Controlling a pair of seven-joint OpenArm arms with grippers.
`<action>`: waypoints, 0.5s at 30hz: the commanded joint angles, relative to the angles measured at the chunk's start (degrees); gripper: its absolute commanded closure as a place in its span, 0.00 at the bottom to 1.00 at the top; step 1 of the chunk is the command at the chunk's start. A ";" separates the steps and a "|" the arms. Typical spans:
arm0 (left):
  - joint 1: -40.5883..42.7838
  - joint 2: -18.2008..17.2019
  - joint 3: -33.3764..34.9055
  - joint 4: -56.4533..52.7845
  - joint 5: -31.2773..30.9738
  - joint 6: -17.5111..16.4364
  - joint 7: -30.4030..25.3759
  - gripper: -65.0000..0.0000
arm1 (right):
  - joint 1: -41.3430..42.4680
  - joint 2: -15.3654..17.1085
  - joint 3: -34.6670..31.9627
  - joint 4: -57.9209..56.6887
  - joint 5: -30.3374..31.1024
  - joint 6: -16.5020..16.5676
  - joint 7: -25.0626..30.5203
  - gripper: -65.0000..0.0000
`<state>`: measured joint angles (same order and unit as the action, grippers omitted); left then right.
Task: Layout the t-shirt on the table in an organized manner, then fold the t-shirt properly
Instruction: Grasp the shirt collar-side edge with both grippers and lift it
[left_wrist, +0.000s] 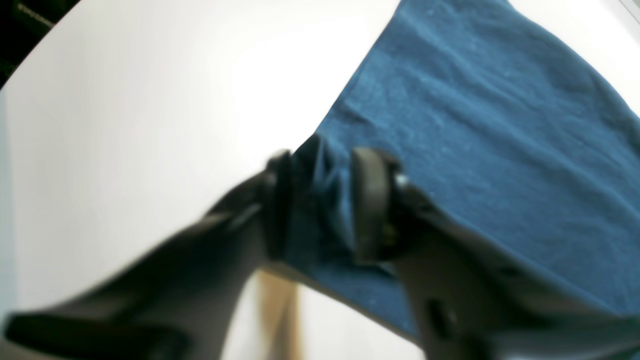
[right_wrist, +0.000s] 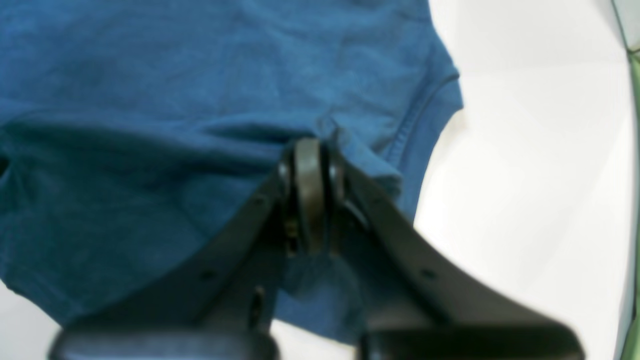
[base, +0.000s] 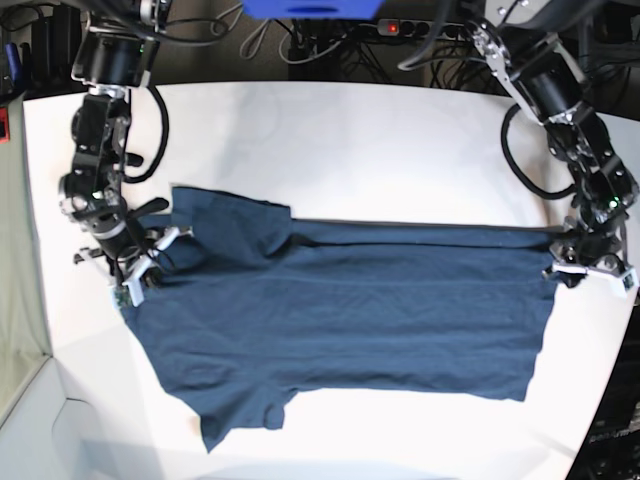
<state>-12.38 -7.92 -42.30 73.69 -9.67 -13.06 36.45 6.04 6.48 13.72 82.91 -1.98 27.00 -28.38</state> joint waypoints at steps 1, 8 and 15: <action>-1.02 -1.00 -0.03 0.90 -0.48 0.36 -1.15 0.58 | 0.33 0.42 0.22 1.17 0.44 -0.32 1.52 0.90; -0.85 -1.00 -0.29 1.17 -0.39 0.36 -0.71 0.37 | -2.40 0.42 0.31 1.35 0.53 -0.32 1.79 0.50; 3.20 -2.23 -0.38 3.89 -0.92 0.27 -1.24 0.34 | -7.93 2.27 2.77 9.35 0.79 -0.32 1.61 0.43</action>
<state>-8.16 -9.28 -42.65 76.29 -10.09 -12.84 36.49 -2.39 8.49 16.53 91.31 -1.74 26.96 -27.86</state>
